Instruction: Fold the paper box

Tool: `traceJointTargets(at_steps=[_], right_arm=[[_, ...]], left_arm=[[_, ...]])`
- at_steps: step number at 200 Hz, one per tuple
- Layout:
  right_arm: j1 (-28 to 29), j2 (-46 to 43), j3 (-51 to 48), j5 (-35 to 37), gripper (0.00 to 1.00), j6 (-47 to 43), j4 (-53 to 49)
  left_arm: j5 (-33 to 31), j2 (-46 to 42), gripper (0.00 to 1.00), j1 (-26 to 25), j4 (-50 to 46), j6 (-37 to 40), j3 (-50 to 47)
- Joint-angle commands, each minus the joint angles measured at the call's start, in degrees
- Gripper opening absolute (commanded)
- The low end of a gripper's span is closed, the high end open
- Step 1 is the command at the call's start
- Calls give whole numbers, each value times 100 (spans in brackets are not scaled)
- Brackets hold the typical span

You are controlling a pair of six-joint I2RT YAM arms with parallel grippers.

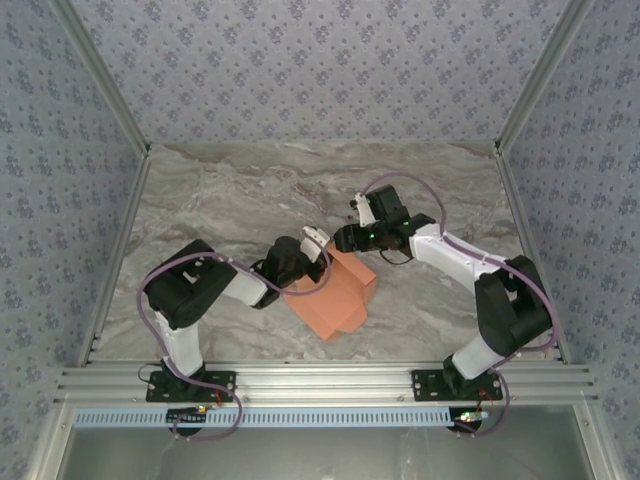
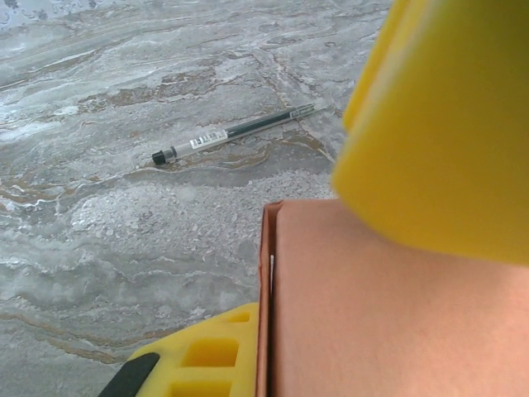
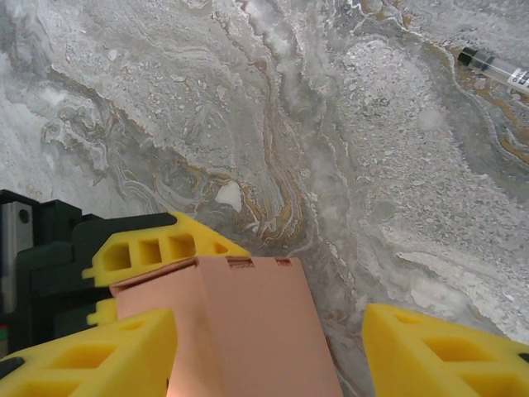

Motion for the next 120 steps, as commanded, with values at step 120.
traceJointTargets(at_steps=[120], right_arm=[[-1123, -2221, -668, 175, 65, -162, -720]], left_arm=[[-112, -770, 7, 266, -7611, 311, 2971]])
